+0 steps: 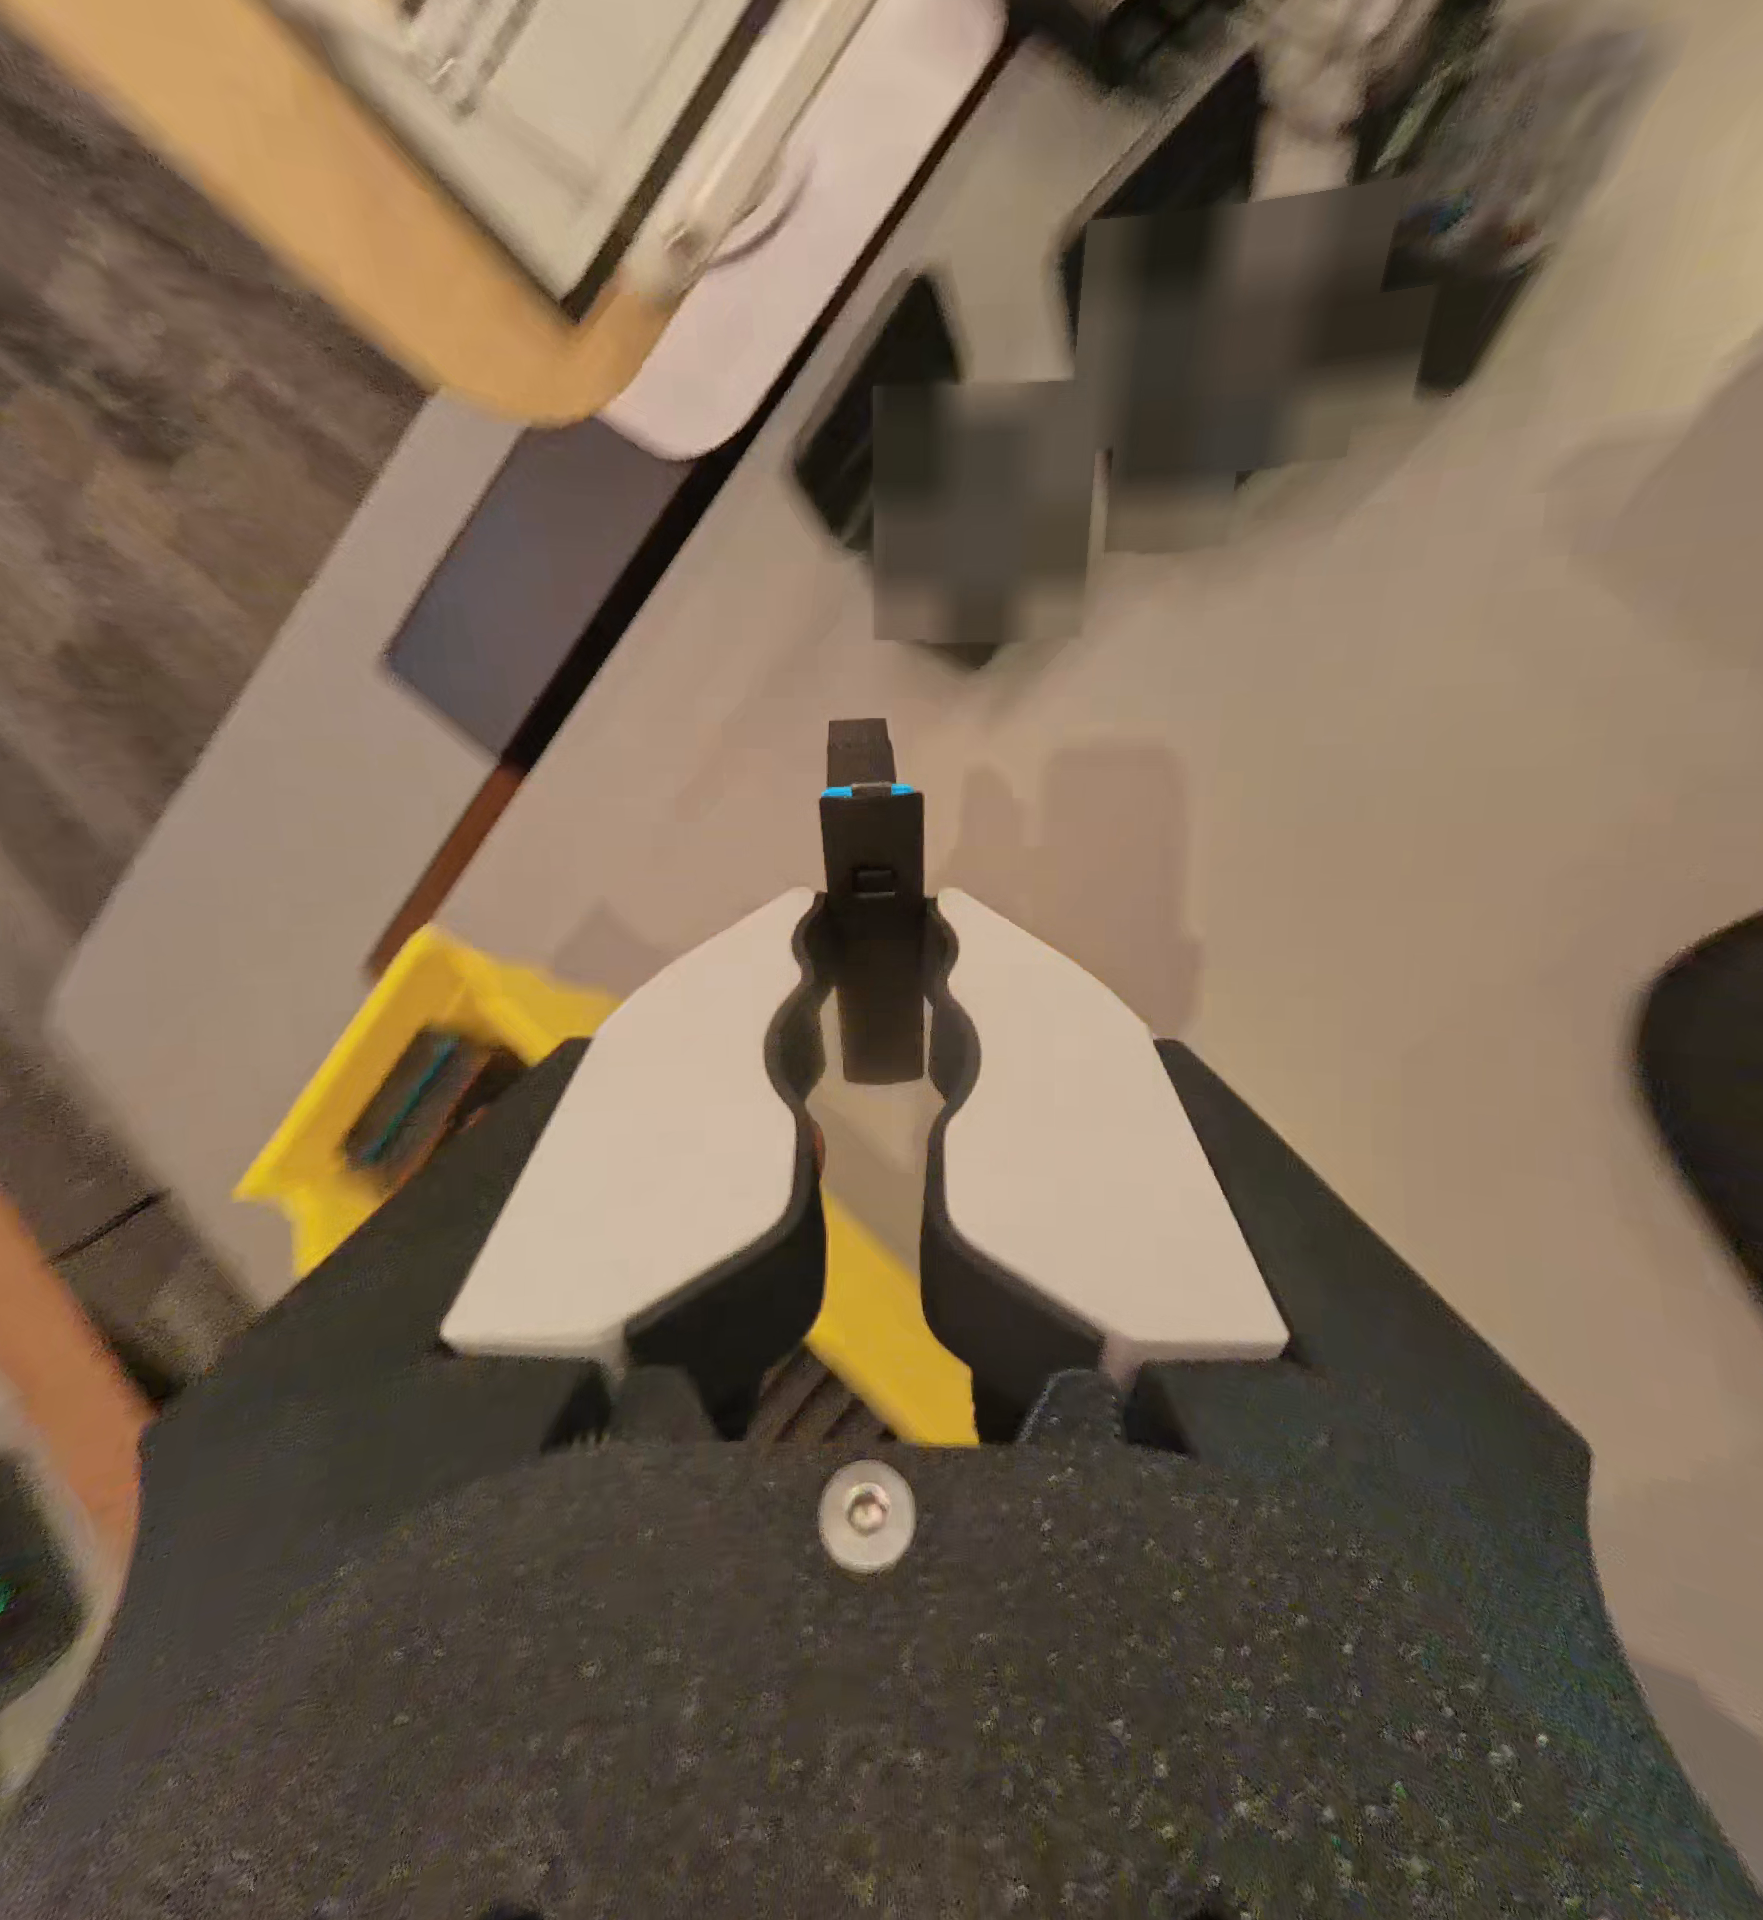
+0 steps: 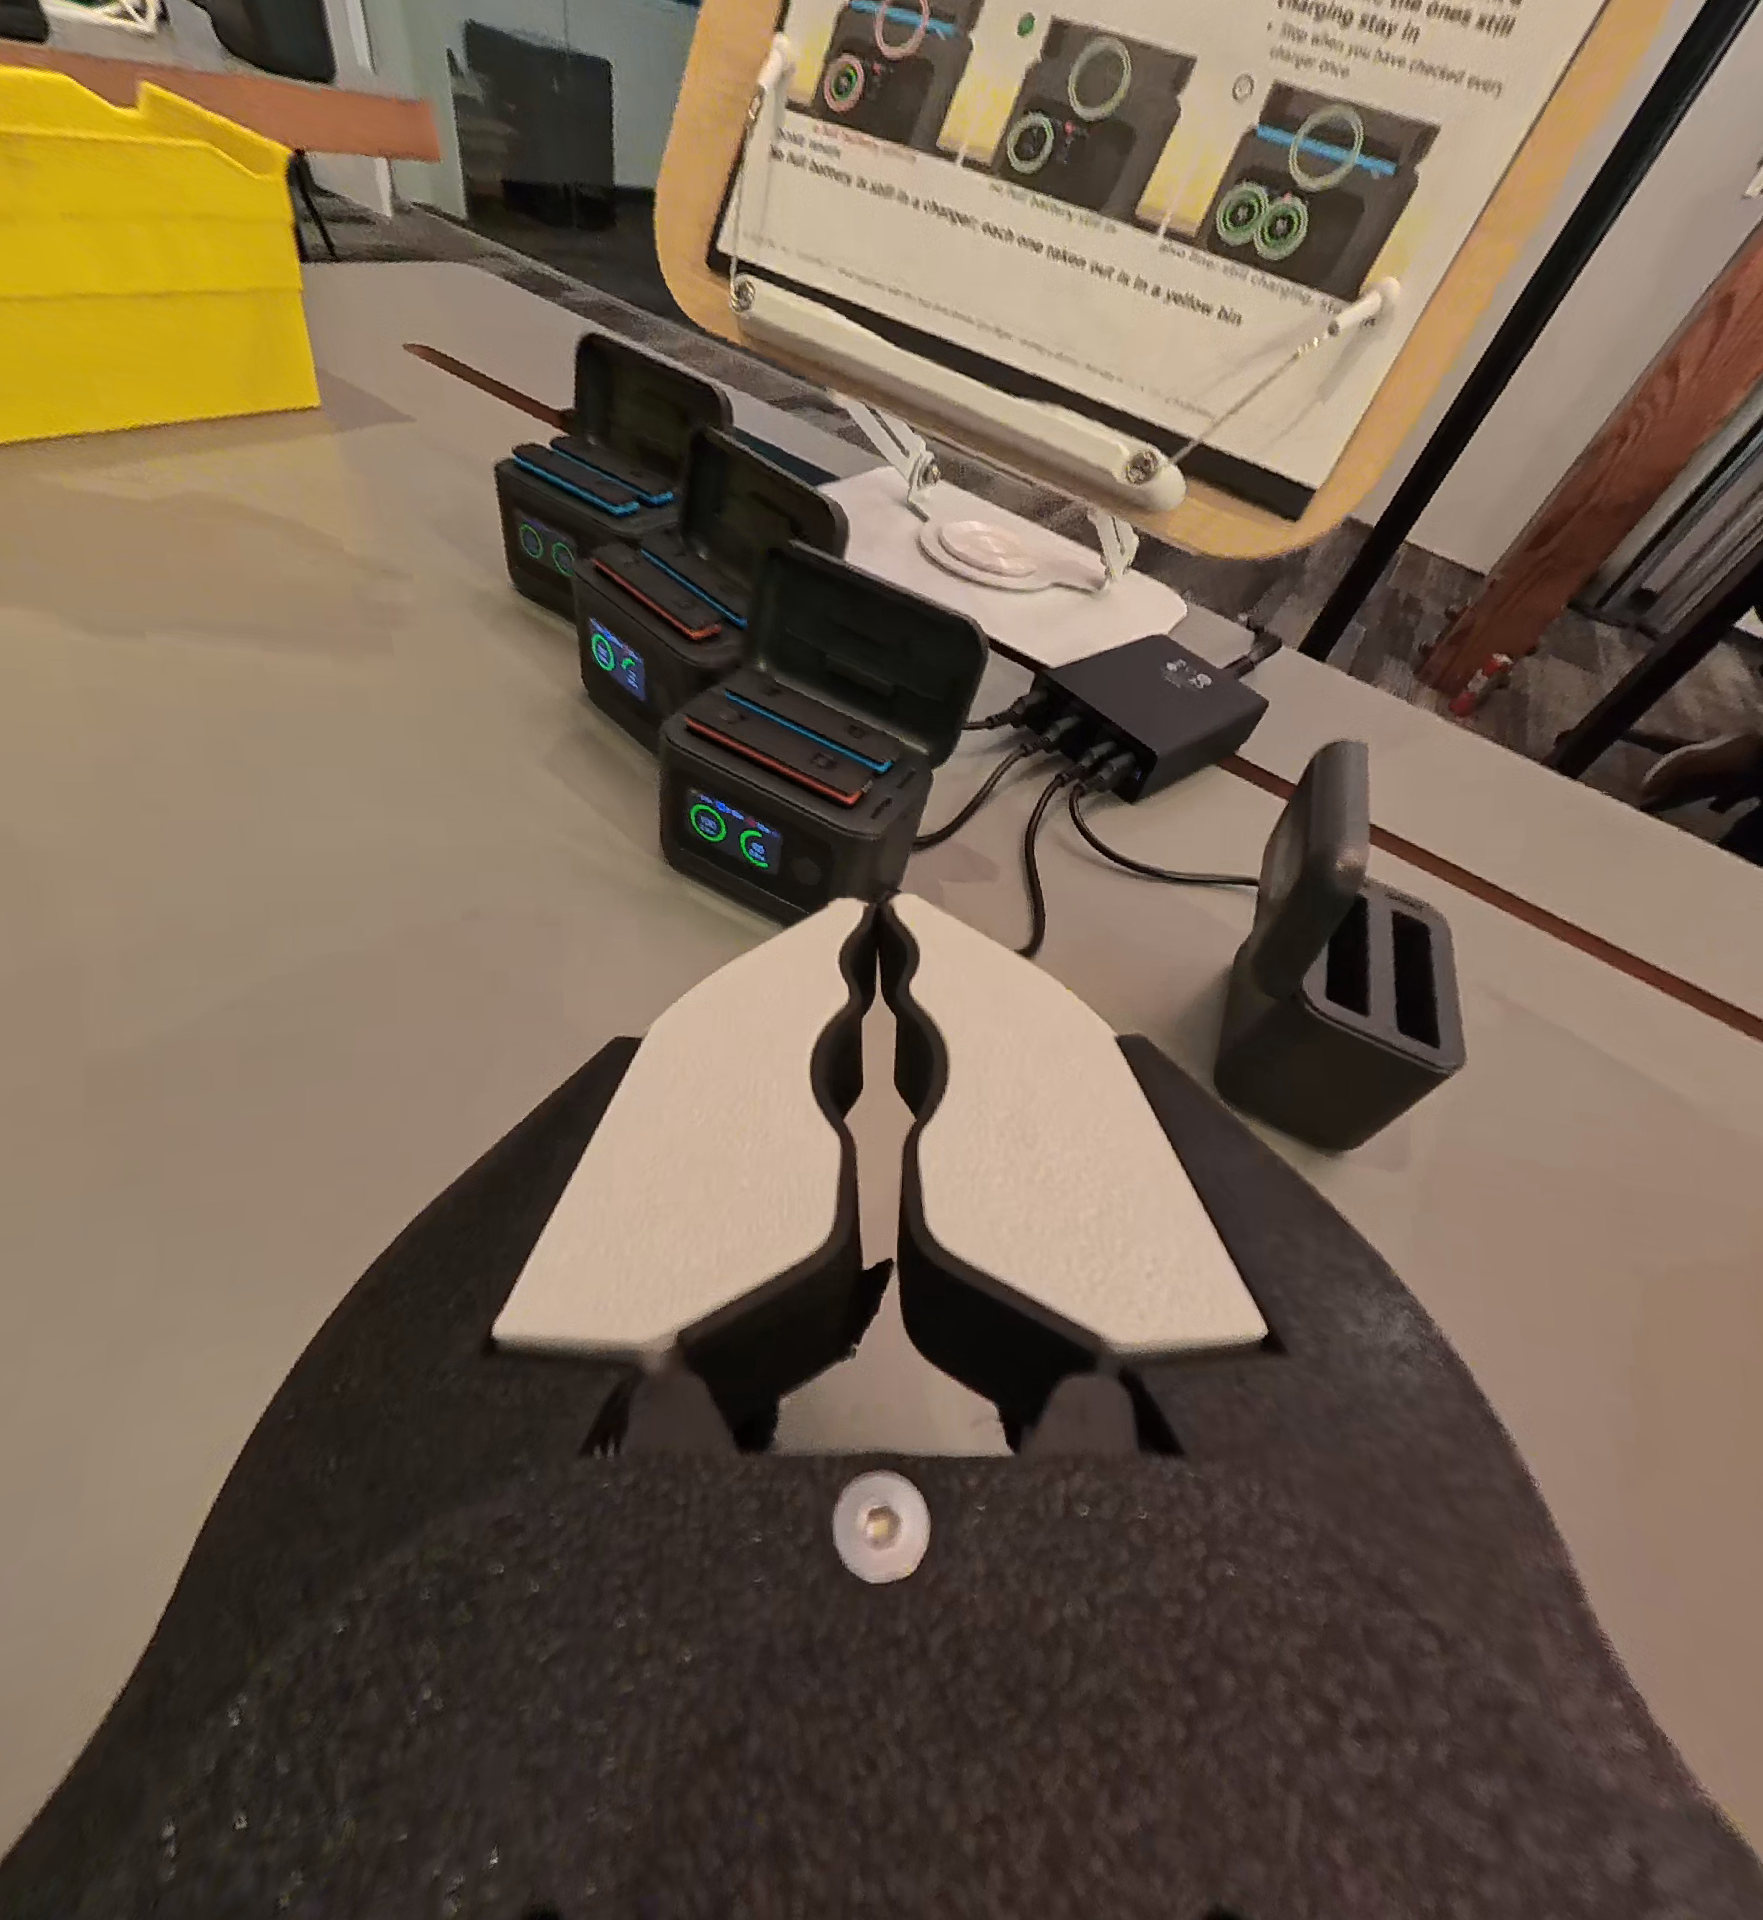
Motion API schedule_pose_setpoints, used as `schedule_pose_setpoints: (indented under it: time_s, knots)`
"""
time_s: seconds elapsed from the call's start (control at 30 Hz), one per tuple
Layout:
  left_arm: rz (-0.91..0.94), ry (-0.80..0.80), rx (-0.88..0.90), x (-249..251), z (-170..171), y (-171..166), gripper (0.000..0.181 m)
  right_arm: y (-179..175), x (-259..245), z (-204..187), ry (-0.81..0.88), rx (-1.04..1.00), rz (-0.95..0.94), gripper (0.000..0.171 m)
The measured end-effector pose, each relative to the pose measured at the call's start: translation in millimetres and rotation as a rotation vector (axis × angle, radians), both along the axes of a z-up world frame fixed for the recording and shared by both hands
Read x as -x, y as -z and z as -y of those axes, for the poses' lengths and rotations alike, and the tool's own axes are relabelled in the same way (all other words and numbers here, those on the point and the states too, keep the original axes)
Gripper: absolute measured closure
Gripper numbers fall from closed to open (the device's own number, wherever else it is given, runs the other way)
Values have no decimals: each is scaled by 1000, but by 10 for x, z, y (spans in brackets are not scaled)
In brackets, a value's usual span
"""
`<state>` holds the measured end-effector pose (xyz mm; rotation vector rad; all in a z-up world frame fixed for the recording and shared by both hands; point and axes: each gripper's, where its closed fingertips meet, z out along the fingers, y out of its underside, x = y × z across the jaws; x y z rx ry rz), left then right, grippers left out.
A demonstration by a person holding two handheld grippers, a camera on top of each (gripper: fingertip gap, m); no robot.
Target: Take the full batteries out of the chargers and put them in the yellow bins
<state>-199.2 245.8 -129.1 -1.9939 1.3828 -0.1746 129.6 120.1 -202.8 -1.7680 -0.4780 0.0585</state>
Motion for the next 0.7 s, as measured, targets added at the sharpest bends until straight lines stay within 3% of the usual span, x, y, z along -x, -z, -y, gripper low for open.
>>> schedule_pose_setpoints:
  time_s: [0.4, 0.7]
  knots:
    - [228, 277, 517, -1893, 1179, 186, 165, -343, 349, 345, -39, -72, 55, 171]
    - [272, 380, 747, -2516, 1702, 394, 165, -381, 528, 611, -49, -69, 106, 171]
